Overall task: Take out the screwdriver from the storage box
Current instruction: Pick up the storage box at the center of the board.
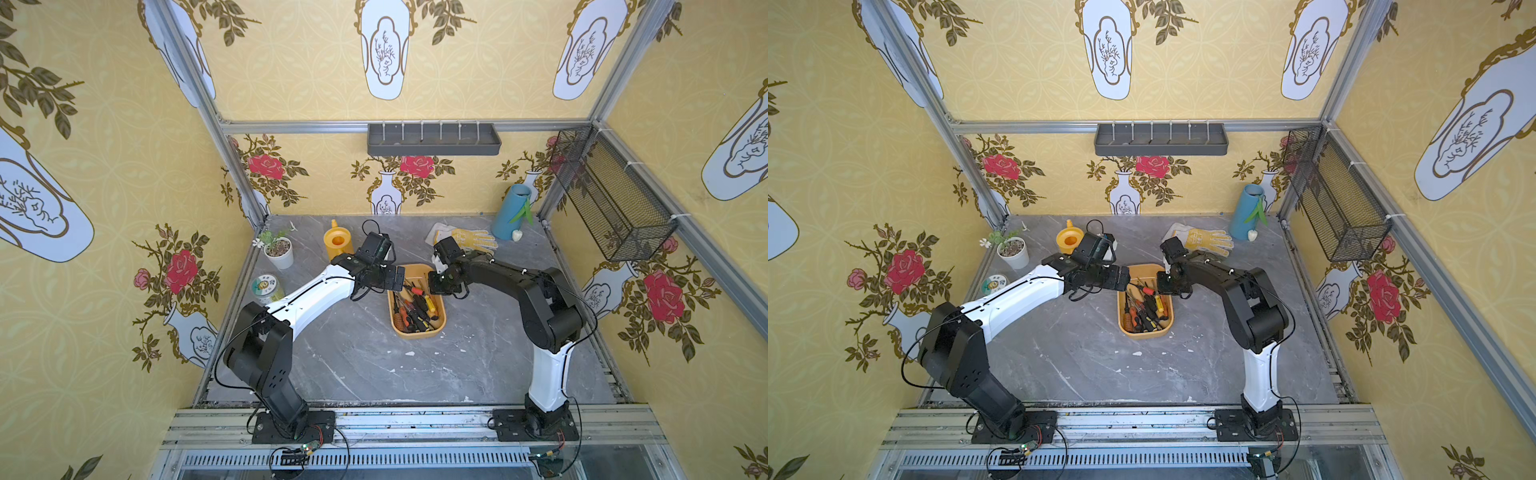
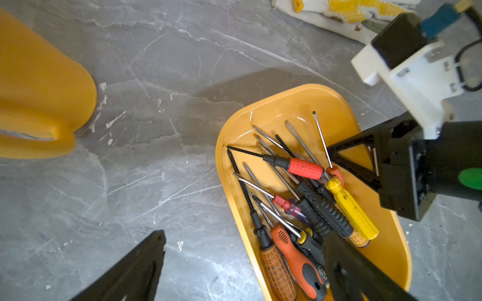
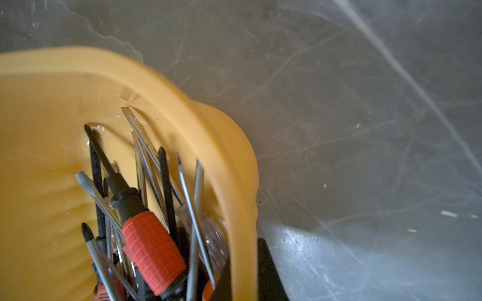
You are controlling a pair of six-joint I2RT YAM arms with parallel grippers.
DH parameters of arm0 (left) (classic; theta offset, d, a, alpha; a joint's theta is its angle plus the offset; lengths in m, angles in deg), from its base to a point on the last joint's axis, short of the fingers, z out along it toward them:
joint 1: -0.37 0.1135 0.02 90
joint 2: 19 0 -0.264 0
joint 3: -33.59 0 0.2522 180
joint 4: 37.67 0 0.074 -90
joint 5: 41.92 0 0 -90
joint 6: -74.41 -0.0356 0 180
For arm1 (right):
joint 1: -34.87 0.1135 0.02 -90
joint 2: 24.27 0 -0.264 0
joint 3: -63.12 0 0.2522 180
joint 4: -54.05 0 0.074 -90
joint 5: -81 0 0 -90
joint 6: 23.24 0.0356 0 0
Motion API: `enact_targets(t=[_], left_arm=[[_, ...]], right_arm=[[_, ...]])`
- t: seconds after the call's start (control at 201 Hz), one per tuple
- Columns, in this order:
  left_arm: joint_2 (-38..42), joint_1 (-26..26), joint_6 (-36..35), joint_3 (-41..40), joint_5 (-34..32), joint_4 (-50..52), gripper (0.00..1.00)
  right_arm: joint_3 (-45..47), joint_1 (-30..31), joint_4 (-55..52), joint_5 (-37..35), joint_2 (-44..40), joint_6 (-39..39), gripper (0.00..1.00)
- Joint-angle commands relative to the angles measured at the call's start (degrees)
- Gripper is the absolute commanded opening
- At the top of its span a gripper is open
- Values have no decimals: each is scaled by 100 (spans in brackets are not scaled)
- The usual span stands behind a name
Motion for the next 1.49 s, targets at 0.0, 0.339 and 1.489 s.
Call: enact_targets(t=[0.0, 0.339, 1.489], left_arm=[[-116, 9, 187, -45, -21, 215, 99], [-464, -17, 361, 144, -226, 932, 99], [-1320, -37, 657, 381, -427, 1143, 50]], right_arm=[[-120, 4, 193, 256, 42, -140, 14], [-205, -18, 133, 273, 52, -220, 14], [-124, -115, 274, 619, 77, -263, 20]])
